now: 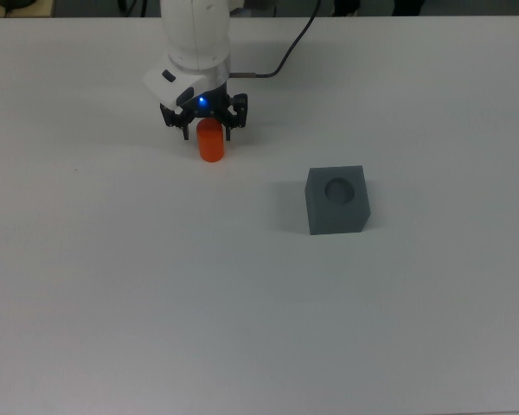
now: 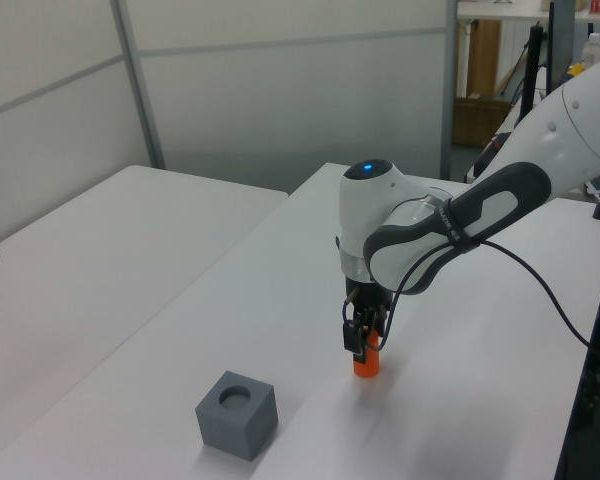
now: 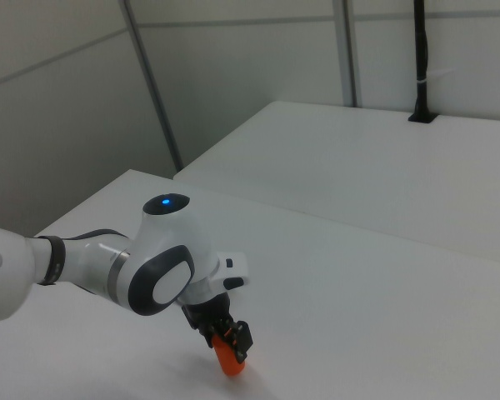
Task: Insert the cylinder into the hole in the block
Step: 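Lift the orange cylinder and carry it toward the grey block, then lower the cylinder into the hole of the grey block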
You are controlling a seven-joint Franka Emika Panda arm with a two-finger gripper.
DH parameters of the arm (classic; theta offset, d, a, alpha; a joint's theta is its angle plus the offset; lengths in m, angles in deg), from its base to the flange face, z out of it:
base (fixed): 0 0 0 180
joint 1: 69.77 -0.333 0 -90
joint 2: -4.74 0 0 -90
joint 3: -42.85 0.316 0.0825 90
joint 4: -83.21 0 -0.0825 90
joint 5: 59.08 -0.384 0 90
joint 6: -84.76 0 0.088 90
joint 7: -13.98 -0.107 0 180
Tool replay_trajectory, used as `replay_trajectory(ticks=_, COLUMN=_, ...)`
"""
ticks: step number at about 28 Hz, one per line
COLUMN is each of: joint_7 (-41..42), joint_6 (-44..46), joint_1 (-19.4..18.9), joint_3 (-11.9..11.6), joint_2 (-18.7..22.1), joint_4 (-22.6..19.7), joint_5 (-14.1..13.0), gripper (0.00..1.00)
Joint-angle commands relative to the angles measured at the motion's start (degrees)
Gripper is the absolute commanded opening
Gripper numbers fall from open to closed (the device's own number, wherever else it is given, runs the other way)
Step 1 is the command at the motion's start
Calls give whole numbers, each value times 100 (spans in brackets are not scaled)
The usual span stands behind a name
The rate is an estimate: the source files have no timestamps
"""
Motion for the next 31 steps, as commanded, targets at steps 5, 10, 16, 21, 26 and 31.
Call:
replay_trajectory(ticks=5, joint_7=344, joint_6=-67, joint_1=16, joint_3=5, joint_2=-10, joint_4=111, joint_5=22, gripper=12)
replay_trajectory(ticks=10, joint_7=265, joint_6=30, joint_1=-1, joint_3=14, joint_2=25, joint_4=374, joint_5=-22, gripper=11)
replay_trajectory(ticks=16, joint_7=230, joint_6=767, joint_1=-220, joint_3=119, joint_2=-230, joint_4=1393, joint_5=-118, gripper=11)
replay_trajectory(ticks=21, joint_7=-226, joint_6=1313, joint_1=-519, joint_3=137, joint_2=-678, joint_4=2509, joint_5=-338, gripper=11)
replay_trajectory(ticks=26, joint_7=-587, joint_6=1366, joint_1=-906, joint_3=154, joint_2=-1047, joint_4=3072, joint_5=-330, gripper=12)
replay_trajectory(ticks=31, joint_7=-692, joint_6=1366, joint_1=-1266, joint_3=154, joint_2=-1434, joint_4=3503, joint_5=-259, gripper=12)
